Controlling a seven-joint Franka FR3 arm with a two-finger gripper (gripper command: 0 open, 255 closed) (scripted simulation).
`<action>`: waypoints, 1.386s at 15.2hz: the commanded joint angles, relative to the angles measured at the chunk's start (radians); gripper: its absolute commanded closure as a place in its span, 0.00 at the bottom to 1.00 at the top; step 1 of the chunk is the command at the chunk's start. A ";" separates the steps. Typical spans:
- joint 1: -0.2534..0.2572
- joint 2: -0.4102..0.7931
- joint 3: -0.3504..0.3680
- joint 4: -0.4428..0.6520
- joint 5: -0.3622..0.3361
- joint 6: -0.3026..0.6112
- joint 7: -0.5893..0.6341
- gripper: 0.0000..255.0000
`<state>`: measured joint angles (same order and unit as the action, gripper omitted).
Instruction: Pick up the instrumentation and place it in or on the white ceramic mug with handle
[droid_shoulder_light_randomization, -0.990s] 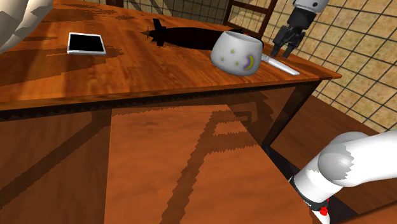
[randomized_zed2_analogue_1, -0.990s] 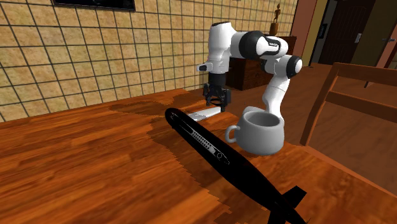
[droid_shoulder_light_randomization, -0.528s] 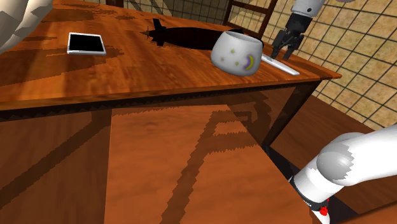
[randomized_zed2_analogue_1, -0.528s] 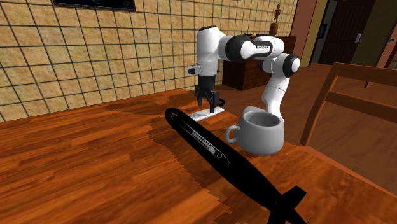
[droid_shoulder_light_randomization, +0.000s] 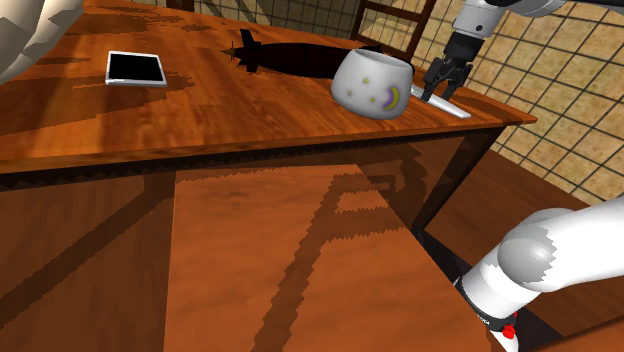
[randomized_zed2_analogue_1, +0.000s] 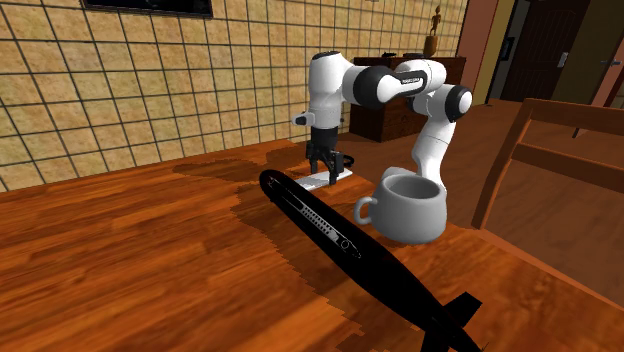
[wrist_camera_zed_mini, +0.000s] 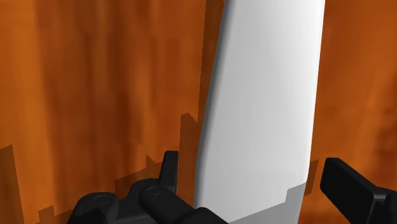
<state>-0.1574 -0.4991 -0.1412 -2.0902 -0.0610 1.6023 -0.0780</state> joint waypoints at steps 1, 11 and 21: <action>0.000 0.000 0.000 -0.001 0.000 0.001 0.000 0.00; 0.000 0.000 0.000 0.000 0.000 0.001 0.000 1.00; 0.003 0.031 0.003 0.134 0.005 -0.104 -0.003 1.00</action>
<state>-0.1548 -0.4730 -0.1391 -1.9751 -0.0569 1.5134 -0.0802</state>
